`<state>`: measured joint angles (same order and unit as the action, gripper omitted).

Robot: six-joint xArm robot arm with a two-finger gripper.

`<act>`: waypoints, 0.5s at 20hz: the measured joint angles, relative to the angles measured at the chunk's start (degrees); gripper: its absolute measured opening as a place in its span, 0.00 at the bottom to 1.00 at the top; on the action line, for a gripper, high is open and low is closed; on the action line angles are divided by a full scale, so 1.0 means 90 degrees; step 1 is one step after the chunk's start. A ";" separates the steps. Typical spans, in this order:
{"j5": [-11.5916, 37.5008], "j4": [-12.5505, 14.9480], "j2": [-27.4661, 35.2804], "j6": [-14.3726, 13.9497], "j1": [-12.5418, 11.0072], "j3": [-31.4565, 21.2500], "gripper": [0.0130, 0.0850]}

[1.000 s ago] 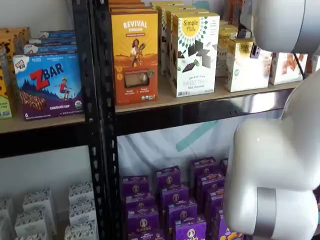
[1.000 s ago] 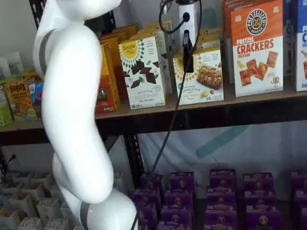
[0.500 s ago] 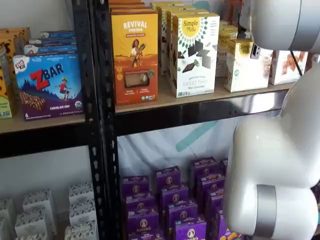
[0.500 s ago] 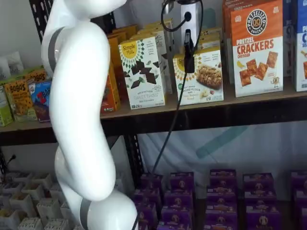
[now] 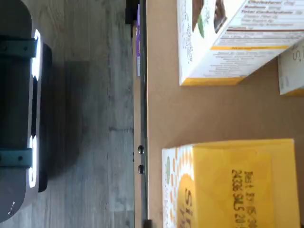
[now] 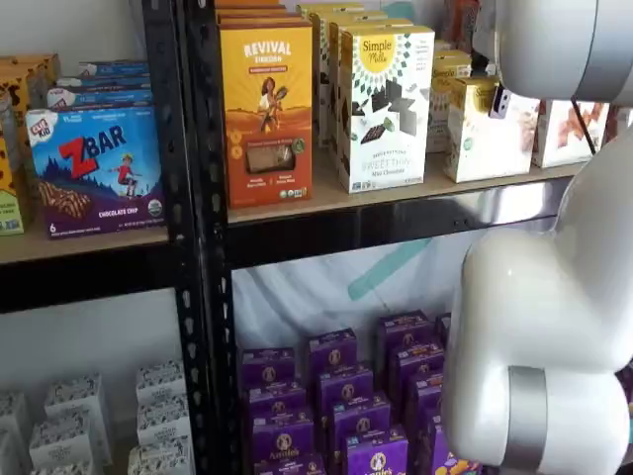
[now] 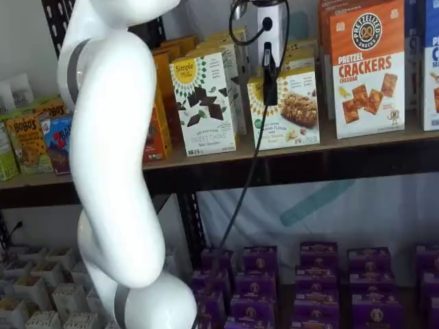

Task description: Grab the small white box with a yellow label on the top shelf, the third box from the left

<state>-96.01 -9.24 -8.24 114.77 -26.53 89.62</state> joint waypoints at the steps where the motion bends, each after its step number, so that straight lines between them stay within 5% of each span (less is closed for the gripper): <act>1: 0.0012 -0.0003 -0.0015 0.0004 -0.0004 -0.0018 0.67; 5: 0.0031 0.0005 -0.0058 0.0018 -0.0016 -0.0062 0.67; 10: 0.0087 -0.0006 -0.0122 0.0036 -0.0031 -0.0135 0.50</act>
<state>-95.23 -9.29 -9.34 115.10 -26.81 88.41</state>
